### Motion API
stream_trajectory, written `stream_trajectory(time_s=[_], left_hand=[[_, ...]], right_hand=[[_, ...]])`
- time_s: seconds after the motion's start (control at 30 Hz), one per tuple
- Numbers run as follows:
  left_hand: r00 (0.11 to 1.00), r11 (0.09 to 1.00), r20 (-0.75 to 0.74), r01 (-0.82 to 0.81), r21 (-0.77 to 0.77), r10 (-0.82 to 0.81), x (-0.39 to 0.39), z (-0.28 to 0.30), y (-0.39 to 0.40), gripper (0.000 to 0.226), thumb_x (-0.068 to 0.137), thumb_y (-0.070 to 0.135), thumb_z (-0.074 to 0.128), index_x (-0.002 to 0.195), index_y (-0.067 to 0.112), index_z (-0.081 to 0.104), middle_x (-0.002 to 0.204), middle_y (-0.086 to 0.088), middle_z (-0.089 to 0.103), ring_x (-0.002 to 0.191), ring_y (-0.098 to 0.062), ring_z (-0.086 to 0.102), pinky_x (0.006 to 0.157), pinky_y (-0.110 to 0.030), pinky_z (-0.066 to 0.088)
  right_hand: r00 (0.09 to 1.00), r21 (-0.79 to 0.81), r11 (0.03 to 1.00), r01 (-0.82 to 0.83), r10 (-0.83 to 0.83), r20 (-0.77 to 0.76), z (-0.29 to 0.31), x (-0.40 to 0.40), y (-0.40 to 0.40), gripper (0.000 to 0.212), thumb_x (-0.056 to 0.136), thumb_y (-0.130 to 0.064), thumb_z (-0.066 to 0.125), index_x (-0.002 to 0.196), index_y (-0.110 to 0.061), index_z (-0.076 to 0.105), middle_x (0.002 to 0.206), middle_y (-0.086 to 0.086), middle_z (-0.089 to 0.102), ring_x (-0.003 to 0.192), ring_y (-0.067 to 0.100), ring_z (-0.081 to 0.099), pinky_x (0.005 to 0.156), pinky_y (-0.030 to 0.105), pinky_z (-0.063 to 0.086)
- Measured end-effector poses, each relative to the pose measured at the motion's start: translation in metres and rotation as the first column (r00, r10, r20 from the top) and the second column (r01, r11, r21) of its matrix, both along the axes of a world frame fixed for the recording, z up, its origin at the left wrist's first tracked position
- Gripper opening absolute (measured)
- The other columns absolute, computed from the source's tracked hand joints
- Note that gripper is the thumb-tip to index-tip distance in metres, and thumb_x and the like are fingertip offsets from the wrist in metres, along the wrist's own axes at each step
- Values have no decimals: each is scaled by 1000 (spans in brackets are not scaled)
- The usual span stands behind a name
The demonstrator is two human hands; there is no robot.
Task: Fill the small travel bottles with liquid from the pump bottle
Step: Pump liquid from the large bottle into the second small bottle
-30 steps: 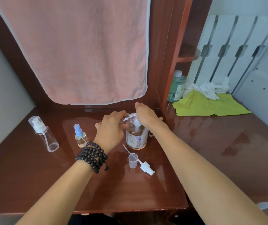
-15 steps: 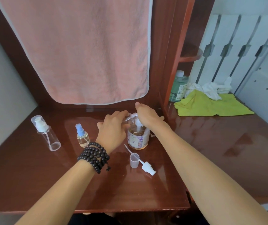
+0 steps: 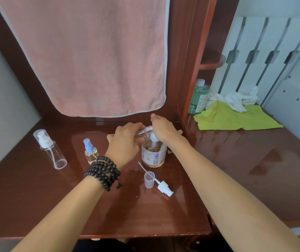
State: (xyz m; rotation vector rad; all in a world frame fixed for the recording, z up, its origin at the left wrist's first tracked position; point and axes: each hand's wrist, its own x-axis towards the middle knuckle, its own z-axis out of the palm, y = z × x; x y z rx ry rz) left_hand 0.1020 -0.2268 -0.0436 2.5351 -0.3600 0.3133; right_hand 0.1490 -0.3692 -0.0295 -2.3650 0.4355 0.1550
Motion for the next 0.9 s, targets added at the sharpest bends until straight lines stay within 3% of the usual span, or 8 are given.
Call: stream_trajectory(time_s=[0.3, 0.63, 0.8, 0.9], left_hand=[[1000, 999, 18, 17, -48, -16, 3, 7, 5, 36, 92, 24, 58, 126, 34, 52, 115, 13, 55, 111, -20, 50, 83, -41, 29], [1000, 999, 9, 1, -34, -1, -3, -6, 1, 37, 92, 16, 57, 125, 31, 53, 112, 12, 56, 106, -20, 50, 81, -41, 29], [999, 998, 10, 31, -56, -31, 0, 6, 6, 35, 92, 23, 57, 124, 35, 52, 106, 17, 51, 109, -19, 51, 80, -39, 28], [1000, 999, 10, 23, -33, -23, 2, 9, 5, 36, 92, 24, 57, 126, 34, 51, 113, 12, 55, 110, -21, 49, 82, -40, 28]], right_hand=[[999, 49, 998, -40, 38, 33, 19, -4, -6, 64, 106, -55, 8, 153, -25, 41, 156, 11, 44, 149, 37, 30, 119, 61, 5], [1000, -8, 1000, 8, -8, -20, -1, -2, -2, 62, 107, -47, 8, 153, -22, 42, 155, 12, 45, 148, 35, 30, 118, 61, 6], [1000, 10, 1000, -26, 26, 12, 14, -1, -6, 67, 104, -57, 7, 154, -26, 40, 157, 11, 43, 149, 38, 29, 117, 63, 5], [999, -5, 1000, -29, 29, 21, 14, 3, -4, 65, 104, -53, 8, 152, -25, 42, 154, 10, 46, 147, 38, 31, 116, 64, 7]])
